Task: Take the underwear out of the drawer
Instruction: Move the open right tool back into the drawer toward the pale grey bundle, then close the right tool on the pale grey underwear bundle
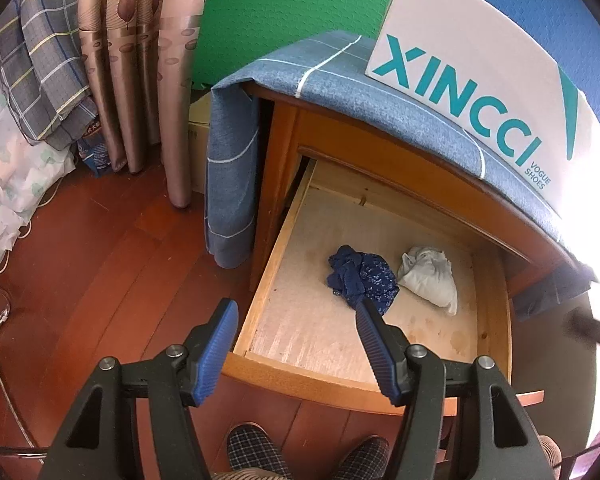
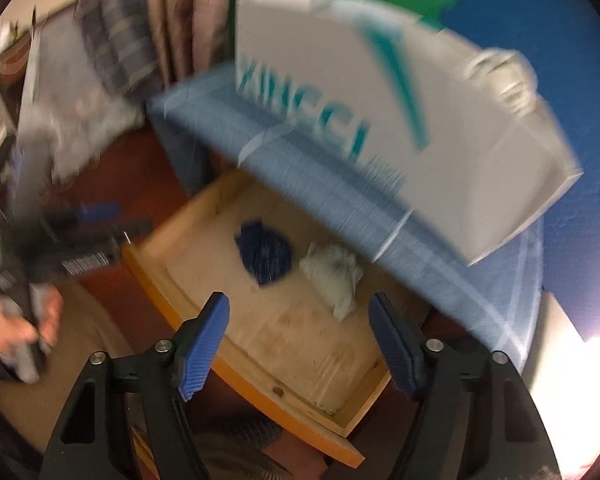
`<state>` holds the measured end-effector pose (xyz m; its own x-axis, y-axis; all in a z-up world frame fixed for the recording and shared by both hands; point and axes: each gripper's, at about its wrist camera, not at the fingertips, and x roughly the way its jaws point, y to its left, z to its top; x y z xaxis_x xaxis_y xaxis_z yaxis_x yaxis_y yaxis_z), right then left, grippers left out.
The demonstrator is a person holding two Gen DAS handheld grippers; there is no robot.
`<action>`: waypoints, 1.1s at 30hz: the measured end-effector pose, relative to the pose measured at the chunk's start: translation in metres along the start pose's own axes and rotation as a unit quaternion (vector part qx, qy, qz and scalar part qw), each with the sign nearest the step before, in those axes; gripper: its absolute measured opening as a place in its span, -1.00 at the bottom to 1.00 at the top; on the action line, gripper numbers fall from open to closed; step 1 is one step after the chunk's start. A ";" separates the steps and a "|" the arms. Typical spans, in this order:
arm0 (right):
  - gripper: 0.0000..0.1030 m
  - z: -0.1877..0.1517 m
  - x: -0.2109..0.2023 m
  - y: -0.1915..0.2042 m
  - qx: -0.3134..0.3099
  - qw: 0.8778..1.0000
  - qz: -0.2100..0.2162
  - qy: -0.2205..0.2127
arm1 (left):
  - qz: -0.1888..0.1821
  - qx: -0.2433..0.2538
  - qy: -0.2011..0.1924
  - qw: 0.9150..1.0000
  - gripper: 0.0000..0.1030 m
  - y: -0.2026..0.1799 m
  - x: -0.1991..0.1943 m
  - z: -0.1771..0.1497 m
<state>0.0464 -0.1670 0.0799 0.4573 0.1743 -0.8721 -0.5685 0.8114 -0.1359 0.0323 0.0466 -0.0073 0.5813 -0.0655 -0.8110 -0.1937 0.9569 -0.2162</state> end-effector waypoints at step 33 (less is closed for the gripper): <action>0.11 -0.015 0.218 0.016 -0.211 0.968 -0.106 0.084 | -0.012 -0.022 0.007 1.000 0.22 0.011 0.007 0.000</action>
<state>0.1273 -0.1242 -0.1196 0.4972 -0.0932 -0.8626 -0.7190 0.5121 -0.4698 0.0338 0.0569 -0.0154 0.5761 -0.0931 -0.8120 -0.2147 0.9414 -0.2602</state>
